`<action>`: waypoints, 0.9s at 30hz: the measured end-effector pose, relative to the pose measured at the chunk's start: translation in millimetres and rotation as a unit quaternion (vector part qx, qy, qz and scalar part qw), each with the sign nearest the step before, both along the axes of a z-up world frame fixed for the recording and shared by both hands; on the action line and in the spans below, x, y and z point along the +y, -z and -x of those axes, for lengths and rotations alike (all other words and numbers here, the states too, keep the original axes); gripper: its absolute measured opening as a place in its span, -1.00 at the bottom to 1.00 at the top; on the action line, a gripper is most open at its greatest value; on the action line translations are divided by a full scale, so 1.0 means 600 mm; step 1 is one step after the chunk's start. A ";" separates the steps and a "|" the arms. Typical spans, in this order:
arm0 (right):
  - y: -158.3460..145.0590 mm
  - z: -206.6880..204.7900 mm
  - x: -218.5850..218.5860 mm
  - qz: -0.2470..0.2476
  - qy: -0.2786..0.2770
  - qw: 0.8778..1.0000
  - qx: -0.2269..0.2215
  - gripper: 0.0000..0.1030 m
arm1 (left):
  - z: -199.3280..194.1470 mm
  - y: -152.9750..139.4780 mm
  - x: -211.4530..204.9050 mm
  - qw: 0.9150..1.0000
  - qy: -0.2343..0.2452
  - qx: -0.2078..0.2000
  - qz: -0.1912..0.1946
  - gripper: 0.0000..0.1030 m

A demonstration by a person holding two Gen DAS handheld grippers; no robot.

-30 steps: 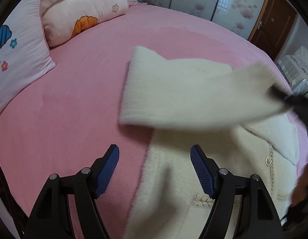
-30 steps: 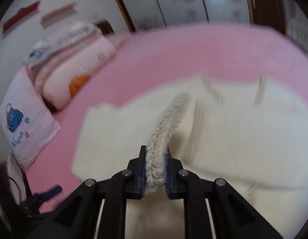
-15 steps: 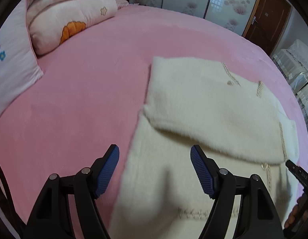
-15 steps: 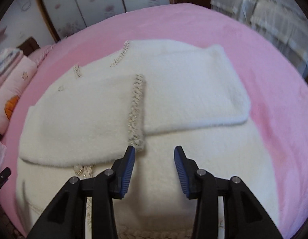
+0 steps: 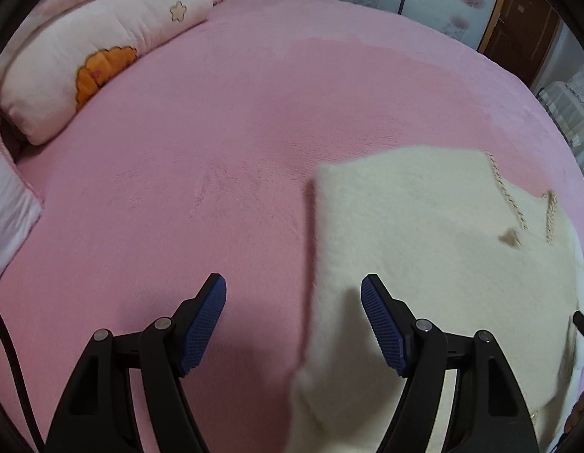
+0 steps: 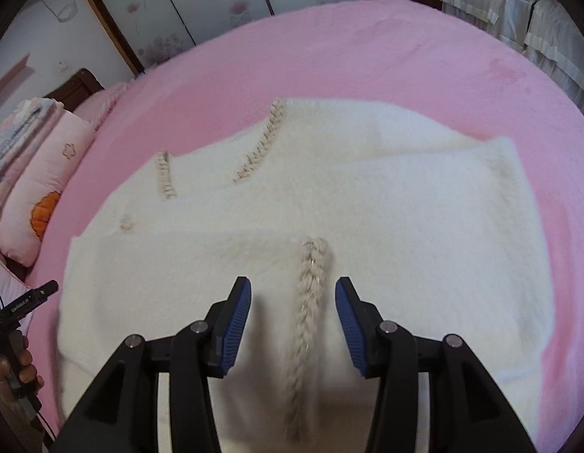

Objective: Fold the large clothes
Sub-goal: 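Smooth the folded side with the left tool and open it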

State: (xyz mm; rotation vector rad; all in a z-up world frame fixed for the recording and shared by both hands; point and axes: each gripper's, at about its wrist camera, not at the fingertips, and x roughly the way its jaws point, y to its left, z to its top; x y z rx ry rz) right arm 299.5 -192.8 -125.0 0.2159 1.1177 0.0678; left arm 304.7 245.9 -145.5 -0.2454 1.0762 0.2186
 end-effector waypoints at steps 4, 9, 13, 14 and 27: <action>0.020 0.007 0.006 0.008 -0.016 1.000 -0.018 -0.21 | -0.025 0.037 0.017 0.998 0.010 0.013 0.064 0.38; -0.038 0.023 0.041 0.056 -0.062 0.993 -0.083 -0.71 | -0.029 0.034 0.003 0.996 0.021 -0.025 0.083 -0.81; -0.107 0.008 0.039 0.055 -0.046 0.984 -0.163 -0.71 | -0.019 0.014 -0.003 0.995 0.004 -0.073 0.074 -0.86; -0.108 -0.003 0.040 0.063 -0.040 0.983 -0.167 -0.70 | -0.018 0.012 -0.003 0.994 -0.003 -0.081 0.071 -0.87; -0.055 0.025 0.021 0.072 0.002 0.993 -0.094 -0.14 | -0.004 -0.030 0.042 0.993 -0.045 -0.074 0.078 -0.52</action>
